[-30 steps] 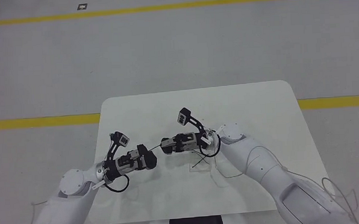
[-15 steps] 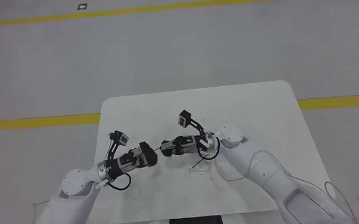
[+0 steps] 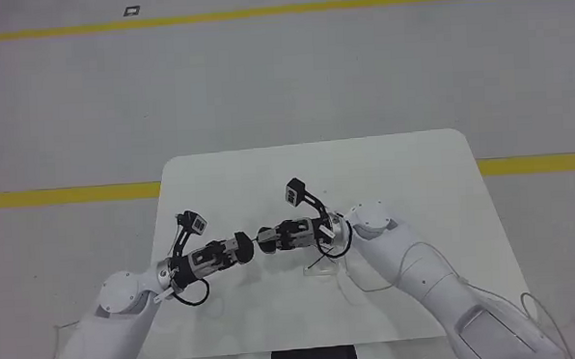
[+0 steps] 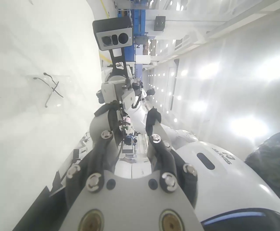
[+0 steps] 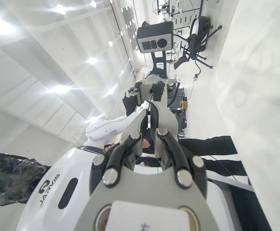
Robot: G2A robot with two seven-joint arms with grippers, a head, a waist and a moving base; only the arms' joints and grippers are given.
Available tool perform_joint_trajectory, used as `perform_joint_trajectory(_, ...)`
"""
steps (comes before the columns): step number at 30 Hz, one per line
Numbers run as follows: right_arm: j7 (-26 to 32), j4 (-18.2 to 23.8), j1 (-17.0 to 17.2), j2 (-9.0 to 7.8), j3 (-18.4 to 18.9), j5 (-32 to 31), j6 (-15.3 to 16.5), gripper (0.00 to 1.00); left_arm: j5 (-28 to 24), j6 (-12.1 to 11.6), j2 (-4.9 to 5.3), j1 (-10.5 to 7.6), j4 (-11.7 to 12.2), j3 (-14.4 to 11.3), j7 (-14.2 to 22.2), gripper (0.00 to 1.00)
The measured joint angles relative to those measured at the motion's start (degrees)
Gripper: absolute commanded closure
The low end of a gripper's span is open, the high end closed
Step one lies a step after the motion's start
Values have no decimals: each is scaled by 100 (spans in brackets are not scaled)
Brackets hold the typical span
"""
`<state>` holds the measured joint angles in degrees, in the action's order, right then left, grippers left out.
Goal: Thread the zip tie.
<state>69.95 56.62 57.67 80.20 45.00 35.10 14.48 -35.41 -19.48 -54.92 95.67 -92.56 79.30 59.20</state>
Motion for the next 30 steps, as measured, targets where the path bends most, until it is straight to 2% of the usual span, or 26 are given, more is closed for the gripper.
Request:
perform_joint_trajectory(15, 124, 50, 2, 19, -2, -21, 49, 100, 0, 0, 11, -18, 33, -25, -20, 87)
perform_joint_trajectory(22, 216, 82, 2, 29, -14, -24, 75, 100, -3, 0, 13, -35, 46, -39, -28, 82)
perform_joint_trajectory(30, 285, 77, -4, 42, -26, -16, 96, 100, -4, 0, 15, -28, 43, -52, -22, 87)
